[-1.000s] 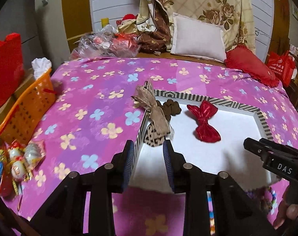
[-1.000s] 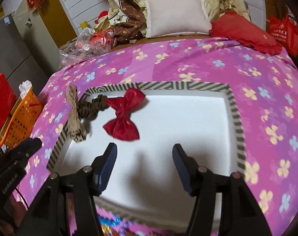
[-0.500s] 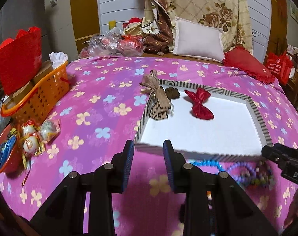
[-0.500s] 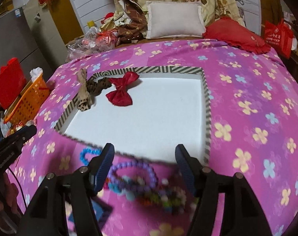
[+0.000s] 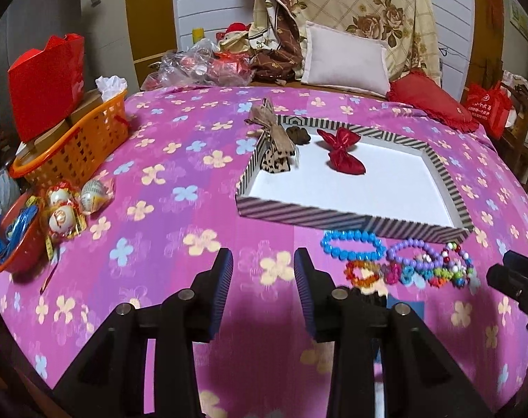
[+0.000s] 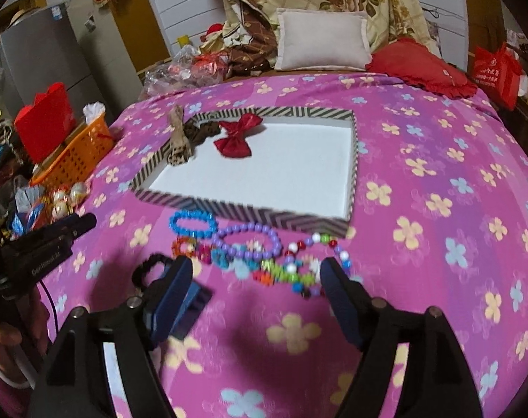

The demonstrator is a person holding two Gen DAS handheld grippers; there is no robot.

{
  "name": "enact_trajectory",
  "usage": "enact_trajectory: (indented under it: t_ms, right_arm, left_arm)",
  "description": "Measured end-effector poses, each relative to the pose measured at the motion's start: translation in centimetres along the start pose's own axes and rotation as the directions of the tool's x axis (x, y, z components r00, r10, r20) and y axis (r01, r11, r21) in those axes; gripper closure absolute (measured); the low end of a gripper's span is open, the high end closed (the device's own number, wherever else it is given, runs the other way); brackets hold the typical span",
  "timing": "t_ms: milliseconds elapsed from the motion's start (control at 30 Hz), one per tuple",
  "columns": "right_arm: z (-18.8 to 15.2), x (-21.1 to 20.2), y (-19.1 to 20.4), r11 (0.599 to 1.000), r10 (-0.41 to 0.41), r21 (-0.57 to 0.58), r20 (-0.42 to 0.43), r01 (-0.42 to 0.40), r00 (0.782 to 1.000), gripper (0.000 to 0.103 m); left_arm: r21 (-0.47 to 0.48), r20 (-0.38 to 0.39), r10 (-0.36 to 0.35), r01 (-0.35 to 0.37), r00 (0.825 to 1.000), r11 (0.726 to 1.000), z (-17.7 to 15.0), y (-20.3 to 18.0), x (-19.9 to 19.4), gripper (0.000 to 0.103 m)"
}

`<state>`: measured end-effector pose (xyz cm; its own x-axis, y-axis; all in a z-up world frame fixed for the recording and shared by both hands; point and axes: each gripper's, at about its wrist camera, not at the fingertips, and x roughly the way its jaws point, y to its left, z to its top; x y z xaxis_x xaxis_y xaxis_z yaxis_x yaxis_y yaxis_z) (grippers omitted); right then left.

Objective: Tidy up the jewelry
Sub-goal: 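Withdraw both open tools from the box back toward the bracelets, then grasp the black beaded bracelet with the left tool while the right tool grasps the multicolour bead bracelet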

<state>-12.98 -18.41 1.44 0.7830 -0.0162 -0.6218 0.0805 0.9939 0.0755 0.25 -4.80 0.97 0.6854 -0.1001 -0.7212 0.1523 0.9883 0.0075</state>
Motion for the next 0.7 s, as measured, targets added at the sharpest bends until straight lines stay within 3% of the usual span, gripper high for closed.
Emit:
enact_trajectory:
  t_ms: [467, 700]
  right_arm:
    - [-4.3, 0.1, -1.6, 0.999, -0.038, -0.006, -0.048, 0.038, 0.998, 0.024]
    - [-4.8, 0.9, -1.0, 1.0, 0.005, 0.005, -0.077, -0.005, 0.997, 0.024]
  left_arm:
    - [-0.037, -0.035, -0.072, 0.071, 0.997, 0.997, -2.6, 0.9, -0.3, 0.07]
    - [-0.022, -0.054, -0.113, 0.112, 0.992, 0.993, -3.3, 0.5, 0.4, 0.061]
